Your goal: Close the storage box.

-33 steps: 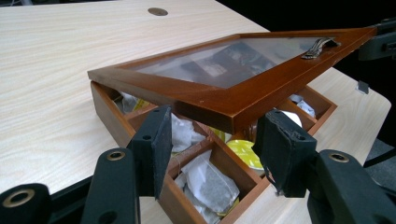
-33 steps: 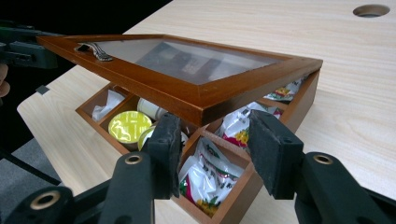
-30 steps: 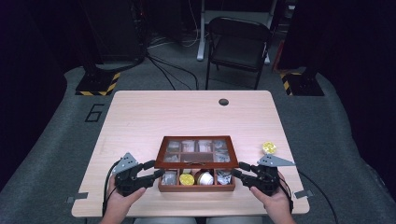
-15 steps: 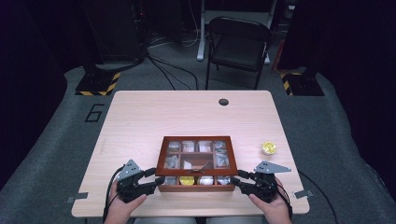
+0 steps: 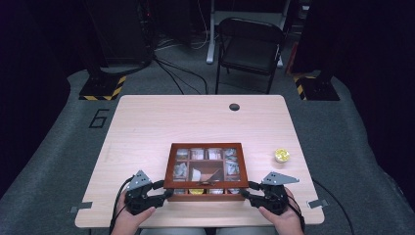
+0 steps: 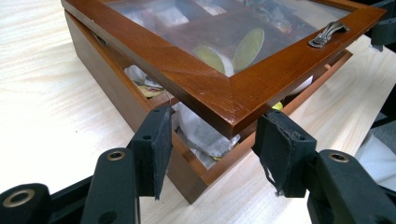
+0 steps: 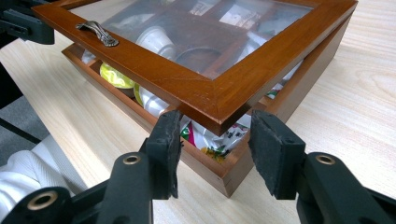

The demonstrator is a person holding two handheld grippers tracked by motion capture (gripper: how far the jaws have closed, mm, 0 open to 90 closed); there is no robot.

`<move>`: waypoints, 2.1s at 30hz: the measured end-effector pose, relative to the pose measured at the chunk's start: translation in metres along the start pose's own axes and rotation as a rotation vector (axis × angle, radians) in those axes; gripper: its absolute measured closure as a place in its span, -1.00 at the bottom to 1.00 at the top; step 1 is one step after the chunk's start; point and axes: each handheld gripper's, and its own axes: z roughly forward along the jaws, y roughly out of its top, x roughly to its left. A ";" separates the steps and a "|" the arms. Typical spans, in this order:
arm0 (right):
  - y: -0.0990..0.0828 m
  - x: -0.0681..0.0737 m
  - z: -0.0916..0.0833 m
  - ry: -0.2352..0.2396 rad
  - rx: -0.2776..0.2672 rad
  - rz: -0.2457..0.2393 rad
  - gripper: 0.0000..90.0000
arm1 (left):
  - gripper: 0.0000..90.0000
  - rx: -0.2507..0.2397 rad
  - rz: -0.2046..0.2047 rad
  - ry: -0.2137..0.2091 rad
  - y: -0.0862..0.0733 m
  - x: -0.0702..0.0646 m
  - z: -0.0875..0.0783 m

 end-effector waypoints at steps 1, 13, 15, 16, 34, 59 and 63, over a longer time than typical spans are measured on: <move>0.000 0.000 0.000 0.003 0.000 0.001 0.19 | 0.03 0.010 0.000 -0.006 0.000 0.000 0.000; -0.004 -0.002 0.007 0.000 0.049 -0.006 0.16 | 0.03 0.060 0.029 0.016 -0.004 0.000 0.006; -0.005 -0.003 0.007 -0.002 0.059 -0.005 0.16 | 0.03 0.065 0.018 0.014 -0.005 -0.001 0.007; -0.005 -0.003 0.007 -0.002 0.062 -0.009 0.16 | 0.03 0.074 0.020 0.007 -0.005 0.000 0.007; -0.006 -0.006 0.006 0.004 0.081 0.023 0.12 | -0.01 0.119 -0.027 0.010 -0.010 0.003 0.005; -0.002 -0.037 -0.004 -0.092 0.008 0.067 0.01 | -0.06 -0.003 -0.087 0.089 0.003 0.036 -0.005; -0.004 -0.042 -0.005 -0.094 0.007 0.092 -0.01 | -0.06 -0.001 -0.094 0.081 0.003 0.039 -0.005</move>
